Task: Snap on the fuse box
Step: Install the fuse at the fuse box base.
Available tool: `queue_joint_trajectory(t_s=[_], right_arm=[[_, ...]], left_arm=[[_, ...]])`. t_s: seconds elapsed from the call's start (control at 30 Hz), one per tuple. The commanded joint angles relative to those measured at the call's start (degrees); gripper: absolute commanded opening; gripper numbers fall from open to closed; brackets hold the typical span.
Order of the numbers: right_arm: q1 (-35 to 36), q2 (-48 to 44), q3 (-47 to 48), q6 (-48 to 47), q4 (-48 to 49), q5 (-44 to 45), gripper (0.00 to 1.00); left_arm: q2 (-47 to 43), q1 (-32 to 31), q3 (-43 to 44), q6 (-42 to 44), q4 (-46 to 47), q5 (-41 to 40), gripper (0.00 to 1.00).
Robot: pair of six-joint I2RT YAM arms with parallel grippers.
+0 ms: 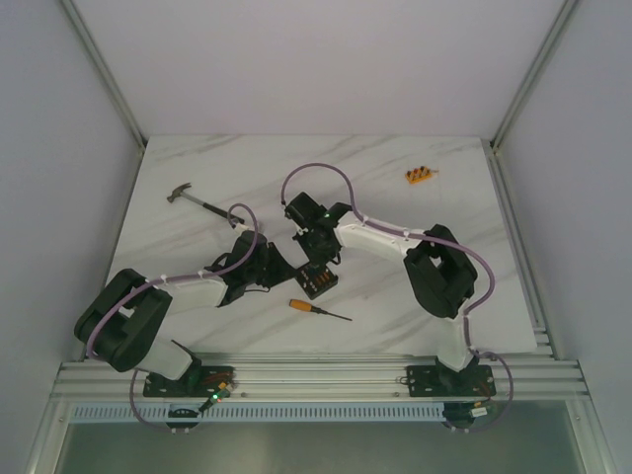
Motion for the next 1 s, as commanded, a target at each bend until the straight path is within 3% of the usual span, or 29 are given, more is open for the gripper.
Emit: queue_joint_trajectory(t_s=[0.0,0.17,0.5,0.67,0.97], right_arm=[[-1.23,14.48,-12.59,-1.12,5.06,2.81,0.00],[0.06,10.53,-11.95,-2.76,6.25,1.09,0.00],[0.22,-9.36,-7.99,-1.78,11.71,-2.16,0.21],[0.21,-11.43,-7.38,-1.06,11.91,-2.68,0.25],[0.22,-9.00,-8.48,2.02,7.64,-0.16,0.23]], left_arm=[[-0.84,-0.89,-0.45,-0.03,-0.22,0.60,0.26],[-0.49,-0.90,-0.02,-0.21,-0.28,0.69,0.26],[-1.05,-0.90,0.85,-0.63,-0.28,0.49,0.28],[-1.02,-0.93,0.91,-0.70,-0.26,0.62,0.28],[-0.77,-0.89,0.92,-0.65,-0.28,0.54,0.29]])
